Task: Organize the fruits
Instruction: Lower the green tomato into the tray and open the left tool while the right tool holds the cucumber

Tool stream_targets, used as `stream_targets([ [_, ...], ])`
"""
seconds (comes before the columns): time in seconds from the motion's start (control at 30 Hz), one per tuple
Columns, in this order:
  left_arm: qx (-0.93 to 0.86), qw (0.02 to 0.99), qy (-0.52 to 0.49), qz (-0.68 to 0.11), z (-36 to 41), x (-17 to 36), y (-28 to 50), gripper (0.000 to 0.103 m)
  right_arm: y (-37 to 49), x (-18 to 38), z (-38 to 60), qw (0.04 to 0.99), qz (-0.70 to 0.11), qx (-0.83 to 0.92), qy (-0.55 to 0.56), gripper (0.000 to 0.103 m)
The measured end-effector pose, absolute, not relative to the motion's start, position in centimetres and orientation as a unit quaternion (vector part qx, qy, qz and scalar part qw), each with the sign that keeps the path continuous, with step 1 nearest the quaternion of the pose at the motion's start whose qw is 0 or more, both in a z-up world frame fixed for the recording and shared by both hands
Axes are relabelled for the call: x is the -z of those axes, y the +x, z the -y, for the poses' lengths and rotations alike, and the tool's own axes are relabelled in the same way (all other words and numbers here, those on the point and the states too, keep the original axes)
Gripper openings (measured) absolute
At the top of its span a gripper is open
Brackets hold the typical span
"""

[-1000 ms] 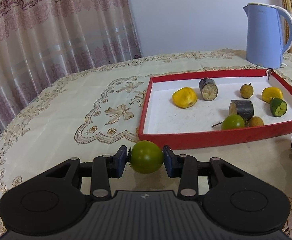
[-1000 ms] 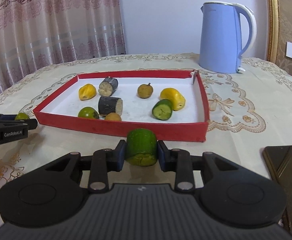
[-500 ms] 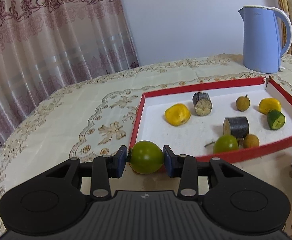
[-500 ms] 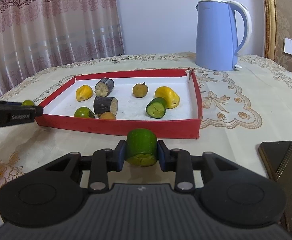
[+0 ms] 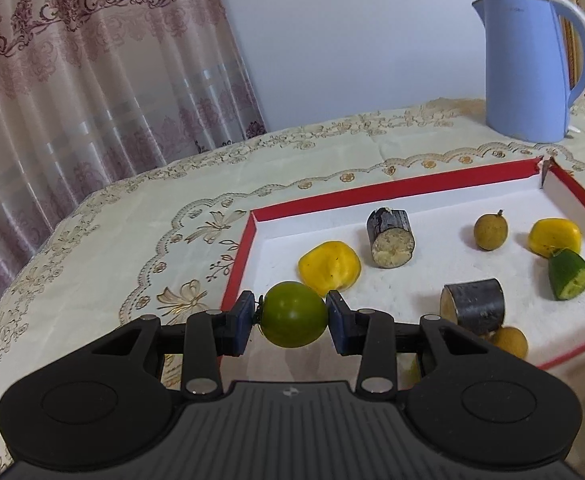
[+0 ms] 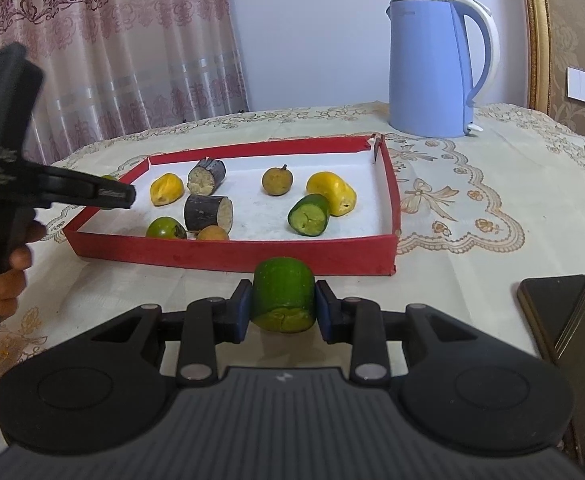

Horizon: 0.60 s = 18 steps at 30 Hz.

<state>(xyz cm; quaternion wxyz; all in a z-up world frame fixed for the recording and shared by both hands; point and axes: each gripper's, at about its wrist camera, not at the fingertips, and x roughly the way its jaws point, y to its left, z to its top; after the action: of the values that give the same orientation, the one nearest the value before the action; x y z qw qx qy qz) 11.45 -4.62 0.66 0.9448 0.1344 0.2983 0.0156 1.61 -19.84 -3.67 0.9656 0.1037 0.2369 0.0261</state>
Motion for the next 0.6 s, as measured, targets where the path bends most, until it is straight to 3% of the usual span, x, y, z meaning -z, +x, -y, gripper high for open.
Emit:
stream_targets([
  [0.47,-0.027,0.937,0.142,-0.319,5.7,0.2,14.6,0.041,1.4,3.7,20.2,0.966,-0.236,-0.023,0.106,0.031],
  [0.57,-0.033,0.937,0.142,-0.318,5.8,0.1,14.7,0.047,1.3,3.6,20.2,0.966,-0.235,-0.023,0.105,0.031],
  [0.6,-0.034,0.937,0.142,-0.317,5.8,0.1,14.7,0.053,1.3,3.6,20.1,0.966,-0.235,-0.023,0.104,0.031],
])
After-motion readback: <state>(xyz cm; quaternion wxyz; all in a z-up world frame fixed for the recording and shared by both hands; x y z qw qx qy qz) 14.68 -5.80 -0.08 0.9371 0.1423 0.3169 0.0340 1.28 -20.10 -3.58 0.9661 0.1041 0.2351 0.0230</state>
